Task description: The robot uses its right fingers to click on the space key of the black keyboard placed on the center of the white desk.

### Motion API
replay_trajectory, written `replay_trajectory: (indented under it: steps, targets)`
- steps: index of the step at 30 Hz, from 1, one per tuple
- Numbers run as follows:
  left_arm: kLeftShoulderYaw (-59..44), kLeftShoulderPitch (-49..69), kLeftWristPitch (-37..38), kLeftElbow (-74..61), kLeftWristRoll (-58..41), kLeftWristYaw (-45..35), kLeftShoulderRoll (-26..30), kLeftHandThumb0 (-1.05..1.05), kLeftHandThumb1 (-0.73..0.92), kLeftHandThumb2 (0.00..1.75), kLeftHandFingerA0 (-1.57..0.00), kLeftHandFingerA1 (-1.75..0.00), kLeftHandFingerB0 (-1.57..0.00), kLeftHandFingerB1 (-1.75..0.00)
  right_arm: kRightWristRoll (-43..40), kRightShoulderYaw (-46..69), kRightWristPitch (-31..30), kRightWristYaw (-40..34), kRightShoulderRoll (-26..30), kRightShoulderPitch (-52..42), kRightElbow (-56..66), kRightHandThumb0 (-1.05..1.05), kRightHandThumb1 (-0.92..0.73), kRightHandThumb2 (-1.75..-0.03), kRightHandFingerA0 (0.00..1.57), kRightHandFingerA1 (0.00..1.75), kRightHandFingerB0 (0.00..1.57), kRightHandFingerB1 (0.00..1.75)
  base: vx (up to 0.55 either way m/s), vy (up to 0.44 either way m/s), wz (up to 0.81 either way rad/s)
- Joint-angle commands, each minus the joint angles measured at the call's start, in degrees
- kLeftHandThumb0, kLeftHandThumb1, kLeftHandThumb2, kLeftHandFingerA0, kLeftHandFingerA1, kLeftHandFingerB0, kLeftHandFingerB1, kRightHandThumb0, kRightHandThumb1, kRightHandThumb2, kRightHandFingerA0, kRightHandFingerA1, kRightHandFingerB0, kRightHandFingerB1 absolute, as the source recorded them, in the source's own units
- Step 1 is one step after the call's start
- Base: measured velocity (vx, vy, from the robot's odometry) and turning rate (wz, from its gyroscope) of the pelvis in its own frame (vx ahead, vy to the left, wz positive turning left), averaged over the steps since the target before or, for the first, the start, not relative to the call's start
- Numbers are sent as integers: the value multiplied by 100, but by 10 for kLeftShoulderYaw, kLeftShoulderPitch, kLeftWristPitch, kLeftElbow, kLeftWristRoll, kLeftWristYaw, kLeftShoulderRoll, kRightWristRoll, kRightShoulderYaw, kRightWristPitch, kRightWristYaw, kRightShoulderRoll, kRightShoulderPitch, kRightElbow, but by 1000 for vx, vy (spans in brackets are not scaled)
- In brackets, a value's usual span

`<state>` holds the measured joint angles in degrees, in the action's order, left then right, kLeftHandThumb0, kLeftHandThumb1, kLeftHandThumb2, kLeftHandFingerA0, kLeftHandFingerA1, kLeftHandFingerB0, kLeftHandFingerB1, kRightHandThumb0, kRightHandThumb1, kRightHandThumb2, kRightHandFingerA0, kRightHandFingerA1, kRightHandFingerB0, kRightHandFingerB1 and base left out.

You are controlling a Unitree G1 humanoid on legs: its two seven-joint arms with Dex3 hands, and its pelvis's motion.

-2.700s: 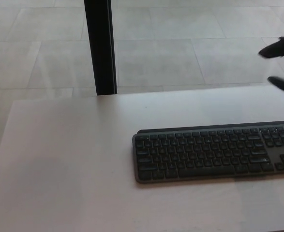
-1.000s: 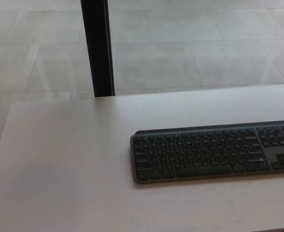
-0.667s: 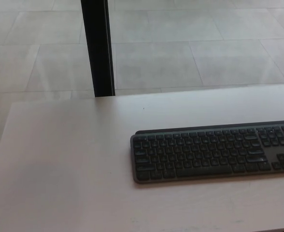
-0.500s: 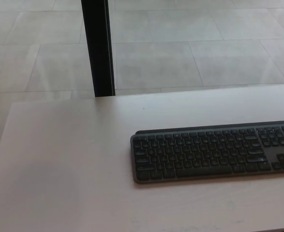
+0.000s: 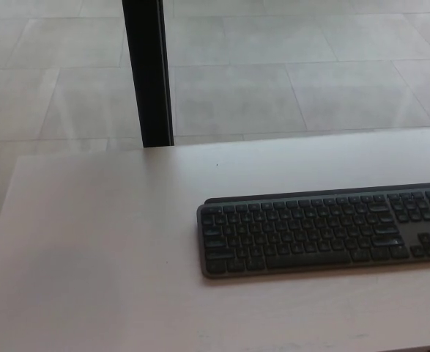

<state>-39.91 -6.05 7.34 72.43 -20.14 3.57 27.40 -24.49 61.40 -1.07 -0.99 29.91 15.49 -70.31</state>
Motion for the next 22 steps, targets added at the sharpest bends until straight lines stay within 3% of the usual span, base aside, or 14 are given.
replay_trajectory:
  steps: [1,7,12,15,18,19,22]
  targets:
    - [1,3,8,-1,-7,4,9,-52,63,59,-77,-69,-69,-57,-32,-14,12,-9,2,-5,-1,-42,-48,-73,111,101,90,101,0,0,0]
    - [3,-3,4,4,-9,4,13,-52,63,59,-75,-63,-66,-53,-48,-26,7,-11,5,-3,-1,-41,-46,-76,112,100,83,96,0,0,0]
    - [0,0,12,2,-13,-3,10,-54,63,59,-72,-65,-68,-56,-57,-39,10,-6,4,-2,-2,-40,-47,-74,110,100,87,97,0,0,0]
    - [3,0,14,3,-10,-4,11,-54,64,59,-74,-64,-69,-55,-61,-43,11,-3,5,-2,-2,-41,-46,-72,117,97,86,94,0,0,0]
    - [2,-1,12,2,-12,-1,11,-54,63,59,-77,-66,-70,-55,-68,-45,13,-6,4,-1,-2,-40,-45,-73,114,98,85,95,0,0,0]
    - [2,0,12,1,-13,-1,11,-53,63,59,-76,-66,-69,-56,-68,-48,14,-3,4,-2,-2,-40,-46,-73,106,99,82,93,0,0,0]
    - [1,0,12,0,-14,0,10,-53,64,59,-74,-64,-68,-56,-68,-53,16,1,3,-4,-1,-40,-46,-73,106,98,81,92,0,0,0]
